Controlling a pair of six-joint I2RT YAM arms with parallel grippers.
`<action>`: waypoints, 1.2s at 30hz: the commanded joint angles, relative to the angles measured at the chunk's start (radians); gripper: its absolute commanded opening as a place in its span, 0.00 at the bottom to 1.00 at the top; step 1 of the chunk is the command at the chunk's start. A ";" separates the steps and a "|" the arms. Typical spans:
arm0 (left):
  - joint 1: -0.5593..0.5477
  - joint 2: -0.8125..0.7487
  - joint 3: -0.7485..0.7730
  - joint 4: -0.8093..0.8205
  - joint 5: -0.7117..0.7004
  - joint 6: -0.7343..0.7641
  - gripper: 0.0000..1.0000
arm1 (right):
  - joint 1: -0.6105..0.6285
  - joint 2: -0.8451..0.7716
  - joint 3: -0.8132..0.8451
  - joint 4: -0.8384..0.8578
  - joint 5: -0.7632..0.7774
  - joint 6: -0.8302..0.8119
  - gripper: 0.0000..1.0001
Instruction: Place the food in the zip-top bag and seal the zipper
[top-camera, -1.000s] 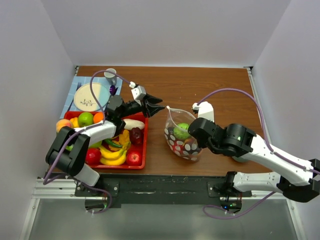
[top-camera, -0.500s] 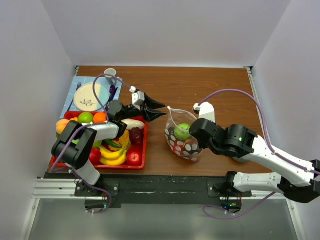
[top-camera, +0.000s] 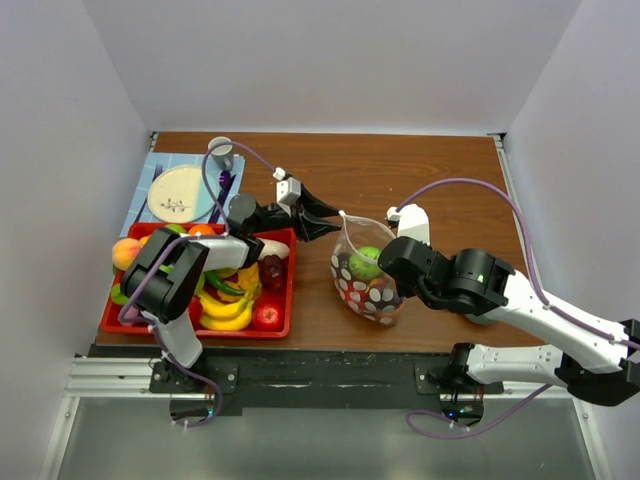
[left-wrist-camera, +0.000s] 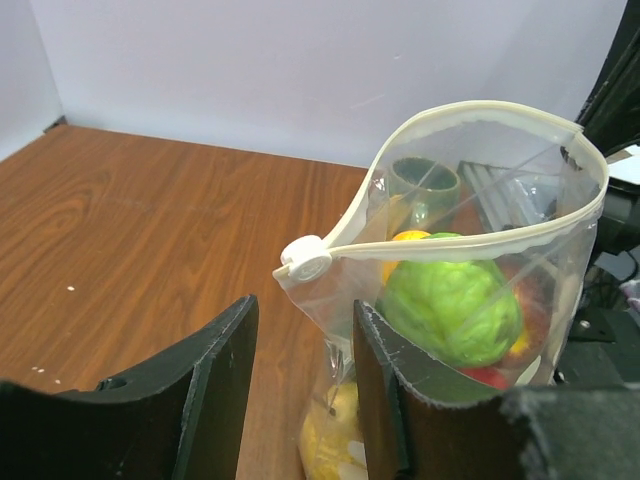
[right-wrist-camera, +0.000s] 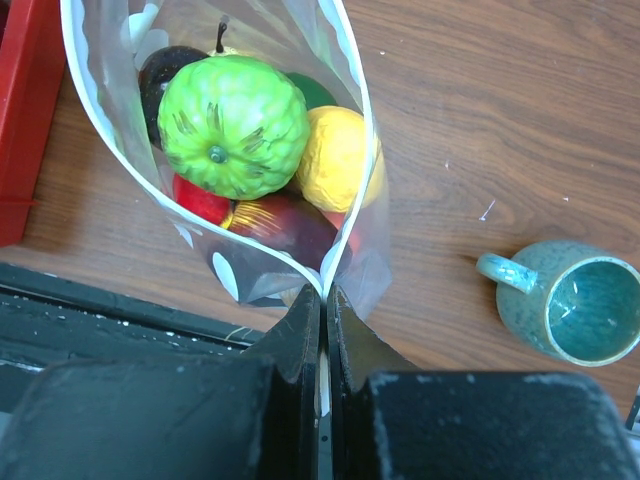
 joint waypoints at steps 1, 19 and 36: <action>-0.005 0.029 0.057 0.173 0.059 -0.059 0.48 | -0.003 -0.014 -0.003 0.014 0.016 0.007 0.00; -0.045 0.074 0.110 0.326 0.078 -0.214 0.48 | -0.002 -0.038 0.031 0.092 0.200 -0.016 0.00; -0.100 -0.021 0.092 0.081 -0.073 0.067 0.46 | -0.002 -0.205 0.016 0.391 0.056 -0.240 0.00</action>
